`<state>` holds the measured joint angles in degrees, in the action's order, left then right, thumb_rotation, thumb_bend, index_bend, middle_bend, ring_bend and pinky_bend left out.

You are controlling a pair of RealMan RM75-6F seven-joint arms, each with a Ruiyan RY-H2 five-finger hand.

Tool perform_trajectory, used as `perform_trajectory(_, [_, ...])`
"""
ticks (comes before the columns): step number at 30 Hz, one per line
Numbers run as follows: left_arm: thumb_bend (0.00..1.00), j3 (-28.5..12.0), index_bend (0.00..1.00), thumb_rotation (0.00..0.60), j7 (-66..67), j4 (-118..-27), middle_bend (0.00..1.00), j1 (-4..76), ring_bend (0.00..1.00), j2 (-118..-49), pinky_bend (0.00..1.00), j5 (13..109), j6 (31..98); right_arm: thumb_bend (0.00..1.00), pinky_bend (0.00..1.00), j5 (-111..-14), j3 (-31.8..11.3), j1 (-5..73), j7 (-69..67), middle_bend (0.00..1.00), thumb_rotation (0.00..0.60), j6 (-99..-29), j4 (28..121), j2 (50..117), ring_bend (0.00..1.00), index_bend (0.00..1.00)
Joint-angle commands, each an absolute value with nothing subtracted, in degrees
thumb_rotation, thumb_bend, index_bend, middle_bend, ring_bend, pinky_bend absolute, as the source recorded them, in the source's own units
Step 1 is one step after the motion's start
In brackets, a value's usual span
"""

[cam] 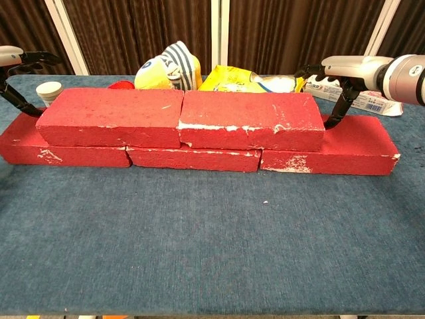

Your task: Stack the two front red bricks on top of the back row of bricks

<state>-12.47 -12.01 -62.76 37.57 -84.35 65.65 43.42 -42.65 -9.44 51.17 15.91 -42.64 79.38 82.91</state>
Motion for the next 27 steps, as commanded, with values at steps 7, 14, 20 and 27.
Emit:
perform_trajectory(7, [0.09,-12.44,0.00,0.600,-12.41,-62.27,0.00,37.77,0.00,-84.43,0.00,65.76,43.27,0.10,0.00,-42.86,-9.17,50.88,15.67,0.00,0.600,-42.68,79.67,82.89,0.00,0.00])
perform_trajectory(14, [0.09,-12.25,0.00,0.600,-13.05,-62.34,0.00,37.77,0.00,-84.24,0.00,66.07,43.05,0.10,0.00,-42.93,-9.13,50.70,15.60,0.00,0.600,-42.95,80.05,82.74,0.00,0.00])
perform_trajectory(20, [0.09,-12.17,0.00,0.600,-13.76,-62.36,0.00,37.70,0.00,-84.14,0.00,66.42,43.13,0.10,0.00,-43.53,-9.20,50.70,15.70,0.00,0.600,-43.39,80.94,82.68,0.00,0.00])
perform_trajectory(27, [0.09,-12.06,0.00,0.600,-14.04,-62.43,0.00,37.64,0.00,-83.98,0.00,66.58,43.22,0.10,0.00,-43.33,-8.97,50.62,16.10,0.00,0.600,-43.72,81.35,82.75,0.00,0.00])
